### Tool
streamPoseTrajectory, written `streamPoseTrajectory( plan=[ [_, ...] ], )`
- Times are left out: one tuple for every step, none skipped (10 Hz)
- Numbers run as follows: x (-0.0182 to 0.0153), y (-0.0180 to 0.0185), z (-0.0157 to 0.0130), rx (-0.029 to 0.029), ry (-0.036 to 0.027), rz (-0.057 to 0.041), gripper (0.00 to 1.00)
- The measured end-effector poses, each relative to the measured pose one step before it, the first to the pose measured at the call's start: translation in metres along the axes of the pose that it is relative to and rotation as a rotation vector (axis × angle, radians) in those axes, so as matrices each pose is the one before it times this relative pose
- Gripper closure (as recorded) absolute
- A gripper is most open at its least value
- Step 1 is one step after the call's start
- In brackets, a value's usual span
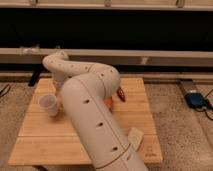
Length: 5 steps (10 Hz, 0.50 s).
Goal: Place the bottle in the ceramic bowl
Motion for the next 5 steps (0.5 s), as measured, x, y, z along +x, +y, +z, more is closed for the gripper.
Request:
streamPoseTrajectory(
  plan=[
    [0.00009,-0.0005,0.00356,0.0015,-0.00257,0.00094,0.2],
    [0.00016,-0.00067,0.00225,-0.00075,-0.00231,0.0005,0.2],
    [0.00001,0.00124,0.00357,-0.00687,-0.00359,0.00603,0.2],
    [0.00063,0.00056,0.00335,-0.00551,-0.00259,0.00396,0.2],
    [-0.00013,0.00062,0.00323,-0.00558,-0.0066,0.00276,0.2]
  ],
)
